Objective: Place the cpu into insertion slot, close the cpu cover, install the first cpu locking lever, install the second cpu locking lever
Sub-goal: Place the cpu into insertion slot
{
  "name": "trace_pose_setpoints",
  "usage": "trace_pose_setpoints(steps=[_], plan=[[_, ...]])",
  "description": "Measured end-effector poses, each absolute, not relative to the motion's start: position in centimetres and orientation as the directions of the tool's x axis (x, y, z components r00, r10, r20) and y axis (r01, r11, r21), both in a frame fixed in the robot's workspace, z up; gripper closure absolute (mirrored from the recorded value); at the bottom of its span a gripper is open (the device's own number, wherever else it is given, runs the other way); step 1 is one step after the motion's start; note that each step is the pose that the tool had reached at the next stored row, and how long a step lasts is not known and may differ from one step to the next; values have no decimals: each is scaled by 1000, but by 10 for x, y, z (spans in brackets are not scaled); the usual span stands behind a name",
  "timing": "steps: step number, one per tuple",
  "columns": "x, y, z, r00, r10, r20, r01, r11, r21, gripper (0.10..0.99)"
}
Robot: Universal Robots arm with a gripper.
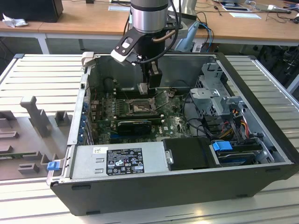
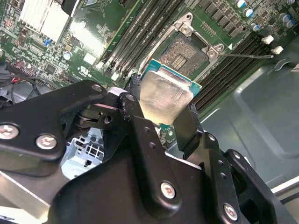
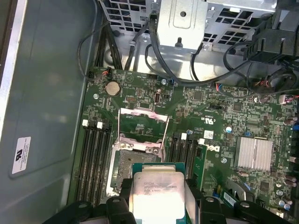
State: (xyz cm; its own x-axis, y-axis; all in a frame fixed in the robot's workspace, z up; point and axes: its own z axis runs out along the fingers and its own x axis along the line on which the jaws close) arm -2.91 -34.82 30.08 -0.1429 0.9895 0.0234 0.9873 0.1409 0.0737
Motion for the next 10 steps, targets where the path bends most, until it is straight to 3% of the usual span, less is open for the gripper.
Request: trace_pose_setpoints(steps=[10], plan=[[-29, -348, 297, -140, 990, 24, 988, 138, 73, 557]])
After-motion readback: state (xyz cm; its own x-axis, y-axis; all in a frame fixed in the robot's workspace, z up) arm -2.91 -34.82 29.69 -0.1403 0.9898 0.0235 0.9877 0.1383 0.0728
